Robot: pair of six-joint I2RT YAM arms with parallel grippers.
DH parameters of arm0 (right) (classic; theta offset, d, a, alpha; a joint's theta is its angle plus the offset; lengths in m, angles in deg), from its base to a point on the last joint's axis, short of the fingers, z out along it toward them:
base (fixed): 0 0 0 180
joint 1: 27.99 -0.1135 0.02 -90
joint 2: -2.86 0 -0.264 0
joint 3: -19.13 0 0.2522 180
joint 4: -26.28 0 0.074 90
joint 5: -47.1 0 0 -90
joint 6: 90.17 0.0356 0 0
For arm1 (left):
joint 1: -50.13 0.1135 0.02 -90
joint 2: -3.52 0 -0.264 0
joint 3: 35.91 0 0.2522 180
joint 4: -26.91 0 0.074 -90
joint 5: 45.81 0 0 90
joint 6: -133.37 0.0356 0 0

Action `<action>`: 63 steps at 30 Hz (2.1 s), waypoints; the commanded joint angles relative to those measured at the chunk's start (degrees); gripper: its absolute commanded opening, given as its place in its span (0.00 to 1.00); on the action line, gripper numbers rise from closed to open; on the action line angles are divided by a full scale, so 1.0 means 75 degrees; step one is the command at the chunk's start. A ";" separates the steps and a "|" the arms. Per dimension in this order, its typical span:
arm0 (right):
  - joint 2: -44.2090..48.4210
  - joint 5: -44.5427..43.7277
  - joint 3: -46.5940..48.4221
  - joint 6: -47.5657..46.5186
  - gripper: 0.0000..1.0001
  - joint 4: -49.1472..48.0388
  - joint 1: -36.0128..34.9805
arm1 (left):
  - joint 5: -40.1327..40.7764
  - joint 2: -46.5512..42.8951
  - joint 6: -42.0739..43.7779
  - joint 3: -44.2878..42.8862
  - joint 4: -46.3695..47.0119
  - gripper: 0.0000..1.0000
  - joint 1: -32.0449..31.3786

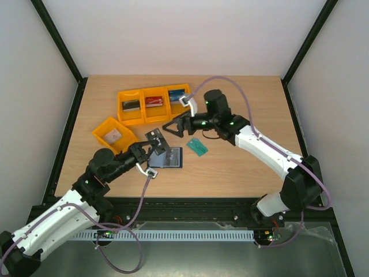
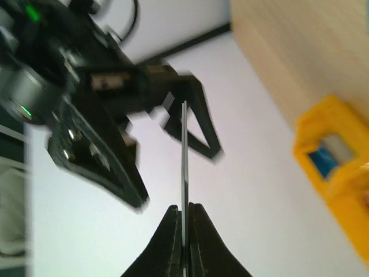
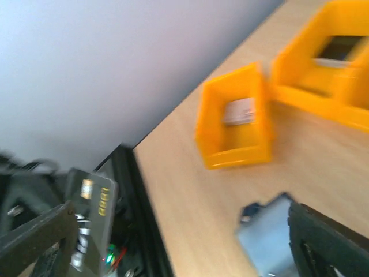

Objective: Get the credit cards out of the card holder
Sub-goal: Place the credit card in the storage box.

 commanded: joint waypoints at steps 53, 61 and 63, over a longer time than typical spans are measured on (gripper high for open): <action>0.0442 -0.3704 0.0049 -0.0148 0.99 0.1268 0.1098 | 0.3441 1.1986 -0.5773 -0.9406 -0.4154 0.02 0.4146; 0.0352 -0.3641 0.0128 -0.0193 0.99 0.1392 0.1104 | 0.3785 1.2409 -0.5533 -0.9414 -0.3688 0.02 0.4146; 0.0338 -0.3655 0.0121 -0.0213 0.99 0.1403 0.1102 | 0.3843 1.2416 -0.5470 -0.9298 -0.3497 0.02 0.4146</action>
